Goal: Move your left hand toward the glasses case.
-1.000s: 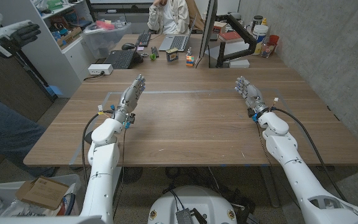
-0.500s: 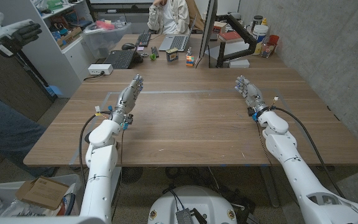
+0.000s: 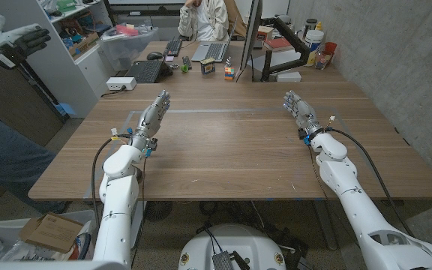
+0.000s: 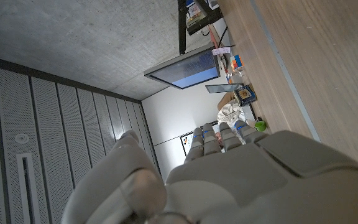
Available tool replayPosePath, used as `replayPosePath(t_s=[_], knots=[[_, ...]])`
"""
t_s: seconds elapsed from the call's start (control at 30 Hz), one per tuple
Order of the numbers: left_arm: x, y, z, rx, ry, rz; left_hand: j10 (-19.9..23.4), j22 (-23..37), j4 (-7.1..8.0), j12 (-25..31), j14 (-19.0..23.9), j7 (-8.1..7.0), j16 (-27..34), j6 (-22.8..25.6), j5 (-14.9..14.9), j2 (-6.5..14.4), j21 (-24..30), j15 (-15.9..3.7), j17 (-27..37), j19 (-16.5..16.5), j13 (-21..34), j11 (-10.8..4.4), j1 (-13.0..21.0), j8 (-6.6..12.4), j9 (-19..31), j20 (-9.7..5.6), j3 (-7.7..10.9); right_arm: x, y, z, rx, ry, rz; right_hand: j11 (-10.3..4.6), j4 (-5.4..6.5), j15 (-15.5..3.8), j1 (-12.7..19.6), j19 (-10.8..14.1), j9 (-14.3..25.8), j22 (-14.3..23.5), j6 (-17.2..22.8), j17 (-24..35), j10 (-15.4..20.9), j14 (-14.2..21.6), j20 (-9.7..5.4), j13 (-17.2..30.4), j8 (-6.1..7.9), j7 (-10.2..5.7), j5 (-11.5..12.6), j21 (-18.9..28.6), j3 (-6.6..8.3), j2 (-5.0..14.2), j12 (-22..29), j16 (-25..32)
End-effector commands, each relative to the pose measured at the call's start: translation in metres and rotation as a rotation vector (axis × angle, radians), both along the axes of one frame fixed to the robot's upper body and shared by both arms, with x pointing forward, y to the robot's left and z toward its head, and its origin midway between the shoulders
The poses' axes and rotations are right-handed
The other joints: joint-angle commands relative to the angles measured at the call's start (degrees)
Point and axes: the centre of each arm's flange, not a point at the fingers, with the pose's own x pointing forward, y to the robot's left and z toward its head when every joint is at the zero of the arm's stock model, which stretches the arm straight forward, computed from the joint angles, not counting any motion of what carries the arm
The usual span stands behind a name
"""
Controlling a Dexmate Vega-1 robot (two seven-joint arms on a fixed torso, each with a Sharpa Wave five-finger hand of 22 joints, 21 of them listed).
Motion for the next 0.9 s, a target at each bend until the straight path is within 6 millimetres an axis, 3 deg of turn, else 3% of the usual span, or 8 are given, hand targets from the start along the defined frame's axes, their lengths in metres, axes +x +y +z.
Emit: replayPosePath(t_s=[0.03, 0.4, 0.9], knots=[[0.003, 0.007, 0.002, 0.037, 0.005, 0.001, 0.45, 0.20, -0.24, 0.35, 0.24, 0.08, 0.30, 0.39, -0.34, -0.11, 0.36, 0.02, 0.22, 0.01, 0.34, 0.06, 0.70, 0.22, 0.17, 0.30, 0.06, 0.000, 0.002, -0.001, -0.002, 0.006, -0.011, 0.02, 0.00, -0.15, 0.15, 0.60, 0.31, 0.16, 0.54, 0.31, 0.39, 0.34, -0.76, 0.07, 0.29, -0.30, 0.27, -0.40, 0.35, 0.00, -0.08, 0.05], [0.001, 0.011, 0.004, 0.076, 0.010, 0.005, 0.50, 0.20, -0.29, 0.35, 0.26, 0.01, 0.28, 0.44, -0.40, -0.04, 0.35, 0.00, 0.22, -0.02, 0.34, 0.03, 0.83, 0.21, 0.17, 0.35, 0.00, -0.002, 0.003, -0.002, 0.003, 0.004, -0.020, 0.00, -0.01, -0.12, 0.11, 0.68, 0.31, 0.17, 0.55, 0.31, 0.38, 0.35, -0.76, 0.07, 0.29, -0.26, 0.27, -0.55, 0.35, -0.02, -0.10, 0.04], [-0.017, 0.025, 0.004, 0.100, 0.009, 0.041, 0.46, 0.21, -0.37, 0.30, 0.26, 0.04, 0.24, 0.45, -0.49, 0.07, 0.35, -0.01, 0.23, -0.04, 0.34, -0.03, 1.01, 0.18, 0.18, 0.49, -0.08, -0.001, 0.006, -0.001, 0.005, -0.002, -0.016, 0.01, 0.00, -0.10, 0.05, 0.77, 0.31, 0.17, 0.56, 0.32, 0.44, 0.44, -0.74, 0.07, 0.29, -0.26, 0.27, -0.76, 0.36, -0.02, -0.10, 0.06]])
